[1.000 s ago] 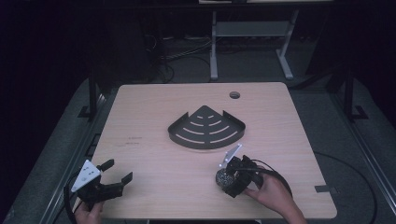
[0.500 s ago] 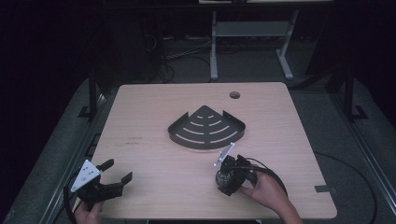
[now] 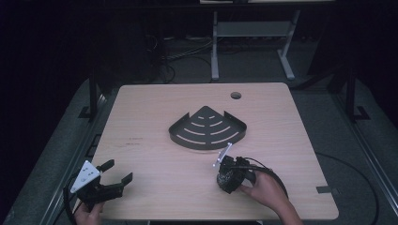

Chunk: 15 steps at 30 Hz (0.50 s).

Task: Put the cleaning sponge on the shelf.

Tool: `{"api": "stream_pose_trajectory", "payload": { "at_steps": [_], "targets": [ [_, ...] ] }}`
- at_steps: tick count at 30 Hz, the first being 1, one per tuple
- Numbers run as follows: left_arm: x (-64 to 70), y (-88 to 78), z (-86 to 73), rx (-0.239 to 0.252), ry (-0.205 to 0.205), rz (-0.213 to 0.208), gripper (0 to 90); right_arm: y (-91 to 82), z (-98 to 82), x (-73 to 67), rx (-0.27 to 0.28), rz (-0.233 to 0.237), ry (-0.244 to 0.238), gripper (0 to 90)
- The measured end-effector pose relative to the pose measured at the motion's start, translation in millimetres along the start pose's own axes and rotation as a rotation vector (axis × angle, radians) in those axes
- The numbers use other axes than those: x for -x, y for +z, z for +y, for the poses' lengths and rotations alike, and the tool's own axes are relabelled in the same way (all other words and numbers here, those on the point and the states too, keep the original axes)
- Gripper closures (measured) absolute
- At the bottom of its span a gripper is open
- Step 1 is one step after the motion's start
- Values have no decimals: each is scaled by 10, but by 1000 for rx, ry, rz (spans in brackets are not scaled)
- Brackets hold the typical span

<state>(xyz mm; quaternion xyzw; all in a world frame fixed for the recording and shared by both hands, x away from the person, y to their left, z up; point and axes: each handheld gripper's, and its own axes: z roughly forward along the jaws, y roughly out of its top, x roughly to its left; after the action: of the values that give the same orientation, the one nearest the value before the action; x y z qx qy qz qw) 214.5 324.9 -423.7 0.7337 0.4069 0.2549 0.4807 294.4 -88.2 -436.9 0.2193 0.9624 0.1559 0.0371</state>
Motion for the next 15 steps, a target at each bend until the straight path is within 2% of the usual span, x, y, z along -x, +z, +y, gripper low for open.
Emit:
{"api": "stream_pose_trajectory", "payload": {
  "at_steps": [9, 15],
  "targets": [
    [1, 2, 3, -3, 1, 0, 133, -50, 23, -19, 7, 4, -16, 331],
    [6, 3, 4, -3, 3, 0, 133, -129, 34, 25, 19, 7, -13, 331]
  ]
}}
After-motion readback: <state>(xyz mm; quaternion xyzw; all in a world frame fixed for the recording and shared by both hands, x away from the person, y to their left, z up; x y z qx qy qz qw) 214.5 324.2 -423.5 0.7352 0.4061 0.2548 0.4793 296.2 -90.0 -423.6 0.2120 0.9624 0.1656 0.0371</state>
